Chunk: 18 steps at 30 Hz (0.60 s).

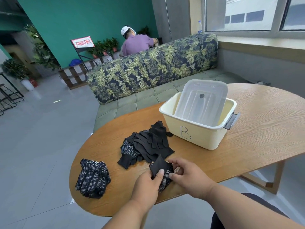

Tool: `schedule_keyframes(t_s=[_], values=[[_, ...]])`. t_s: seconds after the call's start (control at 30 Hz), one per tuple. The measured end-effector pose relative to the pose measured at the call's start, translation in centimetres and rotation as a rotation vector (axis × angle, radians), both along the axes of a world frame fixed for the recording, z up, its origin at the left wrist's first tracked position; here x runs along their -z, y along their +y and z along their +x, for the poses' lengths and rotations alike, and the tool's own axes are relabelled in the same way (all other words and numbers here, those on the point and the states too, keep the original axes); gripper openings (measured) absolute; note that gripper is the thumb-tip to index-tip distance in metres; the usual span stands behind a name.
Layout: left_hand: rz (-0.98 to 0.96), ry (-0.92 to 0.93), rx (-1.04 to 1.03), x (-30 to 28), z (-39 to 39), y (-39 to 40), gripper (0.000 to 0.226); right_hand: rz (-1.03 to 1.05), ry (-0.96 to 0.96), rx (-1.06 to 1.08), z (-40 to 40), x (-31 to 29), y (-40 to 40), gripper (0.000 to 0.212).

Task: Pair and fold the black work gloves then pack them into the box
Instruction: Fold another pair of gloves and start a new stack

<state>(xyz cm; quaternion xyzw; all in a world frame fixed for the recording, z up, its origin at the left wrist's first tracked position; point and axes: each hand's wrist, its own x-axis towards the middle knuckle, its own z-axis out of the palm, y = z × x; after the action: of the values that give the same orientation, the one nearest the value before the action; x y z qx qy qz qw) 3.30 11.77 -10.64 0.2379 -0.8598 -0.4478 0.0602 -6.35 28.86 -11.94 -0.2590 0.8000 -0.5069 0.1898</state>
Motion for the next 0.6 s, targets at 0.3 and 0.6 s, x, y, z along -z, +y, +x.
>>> schedule_keyframes(t_s=[0.3,0.6], values=[[-0.108,0.064,-0.006,0.0,-0.9,-0.5,0.023,0.049,0.071,0.018,-0.2,0.4,-0.5,0.044],[-0.206,0.117,0.068,0.9,-1.0,-1.2,0.015,0.113,0.094,0.049,0.0,0.6,-0.9,0.04]])
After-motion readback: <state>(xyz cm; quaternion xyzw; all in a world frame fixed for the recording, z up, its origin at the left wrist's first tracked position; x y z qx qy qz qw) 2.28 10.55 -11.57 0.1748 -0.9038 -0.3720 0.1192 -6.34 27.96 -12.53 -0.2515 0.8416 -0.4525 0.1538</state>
